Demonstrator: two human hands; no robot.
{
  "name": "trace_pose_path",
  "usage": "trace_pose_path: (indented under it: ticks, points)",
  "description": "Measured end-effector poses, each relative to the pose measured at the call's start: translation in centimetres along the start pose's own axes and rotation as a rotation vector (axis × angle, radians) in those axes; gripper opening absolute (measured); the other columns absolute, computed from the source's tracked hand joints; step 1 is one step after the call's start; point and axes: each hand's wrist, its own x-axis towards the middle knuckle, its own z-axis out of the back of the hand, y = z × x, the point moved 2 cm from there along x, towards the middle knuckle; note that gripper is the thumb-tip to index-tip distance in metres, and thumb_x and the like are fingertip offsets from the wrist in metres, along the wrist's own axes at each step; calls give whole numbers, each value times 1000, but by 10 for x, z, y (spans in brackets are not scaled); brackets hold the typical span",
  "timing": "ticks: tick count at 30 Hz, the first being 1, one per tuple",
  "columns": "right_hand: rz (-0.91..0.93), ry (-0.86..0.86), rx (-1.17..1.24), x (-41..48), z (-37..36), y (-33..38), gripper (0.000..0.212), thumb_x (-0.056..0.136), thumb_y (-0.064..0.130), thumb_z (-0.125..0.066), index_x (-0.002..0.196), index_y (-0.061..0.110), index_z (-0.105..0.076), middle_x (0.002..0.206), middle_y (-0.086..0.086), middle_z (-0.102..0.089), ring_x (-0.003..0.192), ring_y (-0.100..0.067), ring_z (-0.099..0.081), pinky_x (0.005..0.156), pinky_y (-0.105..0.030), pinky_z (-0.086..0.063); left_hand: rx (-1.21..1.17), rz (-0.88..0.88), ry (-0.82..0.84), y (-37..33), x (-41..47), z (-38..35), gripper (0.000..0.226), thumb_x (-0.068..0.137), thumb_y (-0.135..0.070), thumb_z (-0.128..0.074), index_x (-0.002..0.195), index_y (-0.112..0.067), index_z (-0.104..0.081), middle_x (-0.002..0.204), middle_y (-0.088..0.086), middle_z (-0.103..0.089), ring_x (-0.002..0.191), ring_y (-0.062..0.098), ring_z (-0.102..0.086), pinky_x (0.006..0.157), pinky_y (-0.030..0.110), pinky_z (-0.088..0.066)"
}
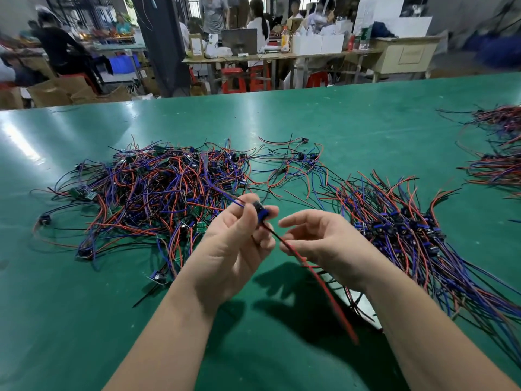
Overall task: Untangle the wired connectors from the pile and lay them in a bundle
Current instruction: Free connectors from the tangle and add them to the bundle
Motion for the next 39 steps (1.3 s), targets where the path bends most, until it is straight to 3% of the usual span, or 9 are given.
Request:
trace_pose_path:
  ticks: [2,6,15,19,22,26,28,32,39]
  points:
    - [86,40,51,-1,-5,4,34,58,4,-81,87,15,-67,69,0,-66,58,-8,-58,53,-16,-46,-2,-35,-74,1,1,1,73,41,-32,-95,107,-20,-64,76,-2,-68,52,4,-55,56,17,-52]
    - [178,-4,142,-3,-11,8,16,58,7,-77,70,16,-72,63,2,-65,53,-7,-56,51,-16,-44,84,-108,-200,5,3,0,18,57,-22,-75,75,-24,-77,79,-3,-72,57,2,-63,57,13,-51]
    - [48,-127,478,1,-7,6,4,60,14,-71,62,12,-73,60,-2,-65,51,-6,-58,48,-13,-47,626,-386,-167,17,-1,-6,28,59,-12,-77,84,-13,-65,71,-10,-70,66,-2,-61,64,10,-47]
    - [29,-257,614,4,1,10,8,60,9,-68,66,9,-73,61,-3,-66,49,-7,-57,46,-15,-48,640,-210,27,20,0,-10,42,69,11,-72,102,-15,-69,92,-5,-75,85,3,-67,75,14,-50]
    - [54,-349,640,5,9,14,16,59,8,-68,75,7,-68,58,0,-65,48,-5,-56,45,-15,-47,712,-107,31,23,0,-8,49,68,9,-47,88,-23,-78,92,-6,-75,91,5,-68,79,15,-50]
    - [40,-288,471,3,9,10,18,57,11,-72,74,8,-68,56,0,-62,44,-6,-54,43,-15,-45,551,50,-84,25,0,-11,13,64,-13,-82,75,-17,-78,80,7,-75,71,18,-72,64,25,-57]
    - [13,-261,368,3,8,6,20,53,15,-75,71,10,-68,57,0,-62,43,-6,-52,43,-14,-43,565,74,-162,26,-1,-10,22,56,-27,-79,69,-10,-74,72,9,-73,60,17,-70,57,25,-57]
    - [29,-299,213,2,9,5,19,55,22,-74,67,9,-66,57,-5,-61,49,-11,-54,45,-17,-41,590,170,-241,30,-2,-9,11,72,-7,-76,75,-2,-67,64,11,-69,53,15,-67,57,26,-57]
    - [125,-578,379,-2,37,17,14,81,7,-68,70,10,-61,52,1,-63,47,-10,-60,43,-15,-45,797,472,20,31,-9,-6,20,77,-2,-74,60,-12,-71,59,7,-67,53,15,-67,49,21,-52]
